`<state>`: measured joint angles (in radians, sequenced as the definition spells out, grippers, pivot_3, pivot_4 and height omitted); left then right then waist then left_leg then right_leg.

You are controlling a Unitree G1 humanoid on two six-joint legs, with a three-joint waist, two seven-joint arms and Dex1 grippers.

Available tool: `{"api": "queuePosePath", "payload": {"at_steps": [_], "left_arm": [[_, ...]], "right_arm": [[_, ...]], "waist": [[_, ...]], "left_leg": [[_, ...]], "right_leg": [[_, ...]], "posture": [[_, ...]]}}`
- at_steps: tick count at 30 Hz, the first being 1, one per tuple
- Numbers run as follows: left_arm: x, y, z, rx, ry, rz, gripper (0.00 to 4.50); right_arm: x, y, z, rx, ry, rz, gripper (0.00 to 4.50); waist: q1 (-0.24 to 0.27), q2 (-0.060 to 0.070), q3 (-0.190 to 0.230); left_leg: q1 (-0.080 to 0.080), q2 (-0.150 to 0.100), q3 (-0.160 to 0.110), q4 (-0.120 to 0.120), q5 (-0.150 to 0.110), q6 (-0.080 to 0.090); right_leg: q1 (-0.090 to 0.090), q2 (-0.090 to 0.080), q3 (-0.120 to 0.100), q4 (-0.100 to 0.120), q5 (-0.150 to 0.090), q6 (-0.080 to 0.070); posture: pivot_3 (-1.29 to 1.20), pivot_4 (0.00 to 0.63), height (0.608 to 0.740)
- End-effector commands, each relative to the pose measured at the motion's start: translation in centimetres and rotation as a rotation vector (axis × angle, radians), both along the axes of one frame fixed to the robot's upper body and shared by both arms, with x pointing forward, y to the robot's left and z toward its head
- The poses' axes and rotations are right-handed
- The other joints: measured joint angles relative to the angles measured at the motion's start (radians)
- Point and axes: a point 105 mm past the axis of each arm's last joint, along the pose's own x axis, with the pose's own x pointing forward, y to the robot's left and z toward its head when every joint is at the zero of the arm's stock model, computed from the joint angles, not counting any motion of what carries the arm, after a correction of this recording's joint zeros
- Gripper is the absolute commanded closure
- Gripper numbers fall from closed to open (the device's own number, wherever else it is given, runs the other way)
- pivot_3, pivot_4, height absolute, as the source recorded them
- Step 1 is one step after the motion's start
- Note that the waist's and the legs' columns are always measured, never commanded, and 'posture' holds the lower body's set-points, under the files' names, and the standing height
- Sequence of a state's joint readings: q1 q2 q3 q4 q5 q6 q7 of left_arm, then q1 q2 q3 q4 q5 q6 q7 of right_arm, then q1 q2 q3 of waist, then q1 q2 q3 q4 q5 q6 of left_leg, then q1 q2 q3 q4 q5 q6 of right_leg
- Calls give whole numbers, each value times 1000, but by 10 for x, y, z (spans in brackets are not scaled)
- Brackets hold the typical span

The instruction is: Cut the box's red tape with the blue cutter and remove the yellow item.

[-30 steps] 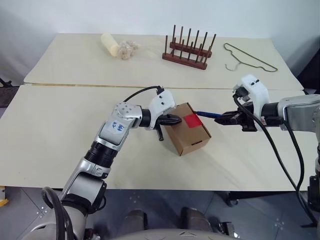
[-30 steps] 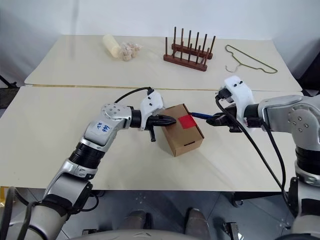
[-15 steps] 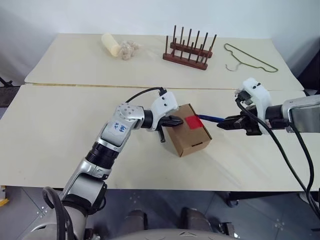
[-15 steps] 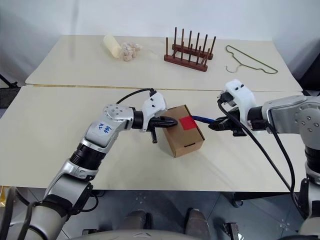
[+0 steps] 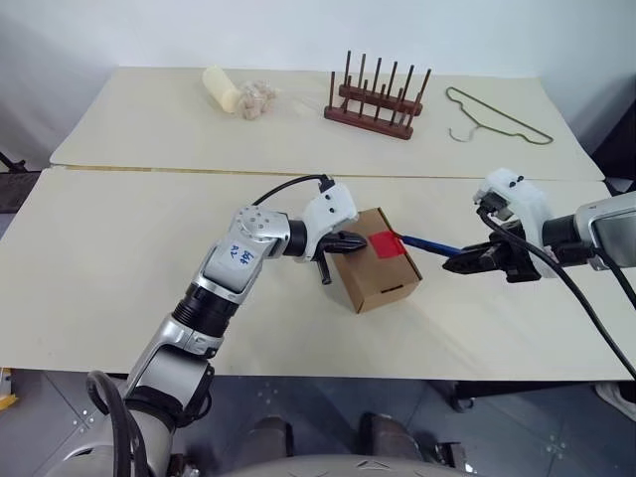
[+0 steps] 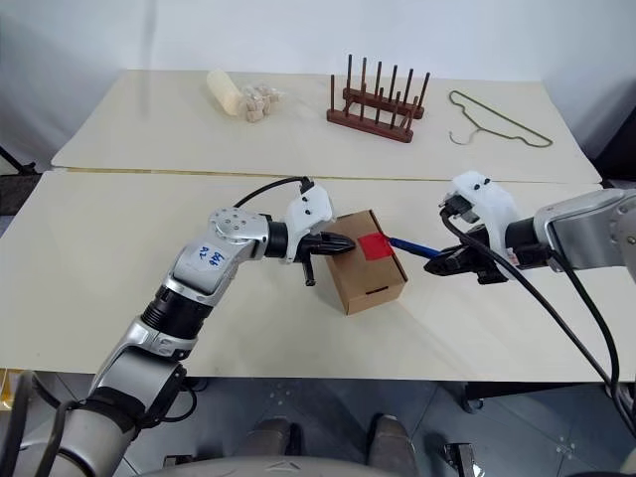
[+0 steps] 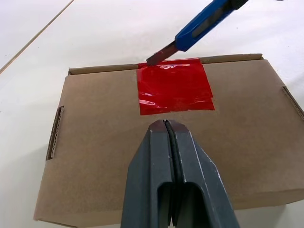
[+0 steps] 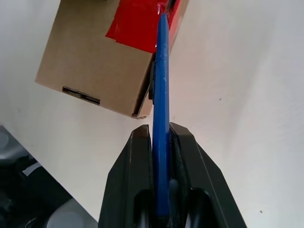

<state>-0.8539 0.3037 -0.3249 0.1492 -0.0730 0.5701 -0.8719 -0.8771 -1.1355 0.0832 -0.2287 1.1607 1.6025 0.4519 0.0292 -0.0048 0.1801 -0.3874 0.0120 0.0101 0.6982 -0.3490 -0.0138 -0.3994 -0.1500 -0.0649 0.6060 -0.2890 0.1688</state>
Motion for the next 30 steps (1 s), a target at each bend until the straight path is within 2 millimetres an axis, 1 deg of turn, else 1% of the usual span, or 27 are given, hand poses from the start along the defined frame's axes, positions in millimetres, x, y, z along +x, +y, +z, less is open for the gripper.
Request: {"api": "queuePosePath", "payload": {"at_steps": [1,8,15,17,22,25,28,30], "left_arm": [[-3,1,-32,70,92,28,4500],[-2,1,-30,64,85,33,4500],[-2,2,-29,64,84,39,4500],[-2,3,-29,66,83,41,4500],[-1,3,-30,69,86,46,4500],[-1,4,-30,69,89,47,4500],[-2,4,-31,66,93,48,4500],[-3,4,-32,63,98,46,4500]], "right_arm": [[-9,4,-2,17,51,34,4349],[-7,0,-10,4,78,-4,4349],[-8,-5,-12,-29,81,-23,4349],[-11,-6,-14,-33,94,-20,4349],[-28,-8,-16,-42,143,14,4349],[-35,-11,-16,-52,160,12,4349],[-36,-17,-11,-56,150,-14,4349],[-33,-22,2,-28,118,-47,4349]], "waist": [[0,0,0],[-1,0,0],[-1,0,0],[0,0,0],[0,0,0],[0,0,0],[0,0,0],[0,0,0]], "left_leg": [[0,0,0,0,0,0],[0,0,0,0,0,0],[0,0,0,0,0,0],[0,0,0,0,0,0],[0,0,0,0,0,0],[0,0,0,0,0,0],[0,0,0,0,0,0],[0,0,0,0,0,0]], "right_leg": [[0,0,0,0,0,0],[0,0,0,0,0,0],[0,0,0,0,0,0],[0,0,0,0,0,0],[0,0,0,-1,0,0],[0,0,0,-1,0,0],[0,0,0,-1,0,0],[0,0,0,-1,0,0]], "posture": [[0,150,740],[0,150,740],[0,150,740],[0,150,740],[0,150,740],[0,150,740],[0,150,740],[0,150,740]]}}
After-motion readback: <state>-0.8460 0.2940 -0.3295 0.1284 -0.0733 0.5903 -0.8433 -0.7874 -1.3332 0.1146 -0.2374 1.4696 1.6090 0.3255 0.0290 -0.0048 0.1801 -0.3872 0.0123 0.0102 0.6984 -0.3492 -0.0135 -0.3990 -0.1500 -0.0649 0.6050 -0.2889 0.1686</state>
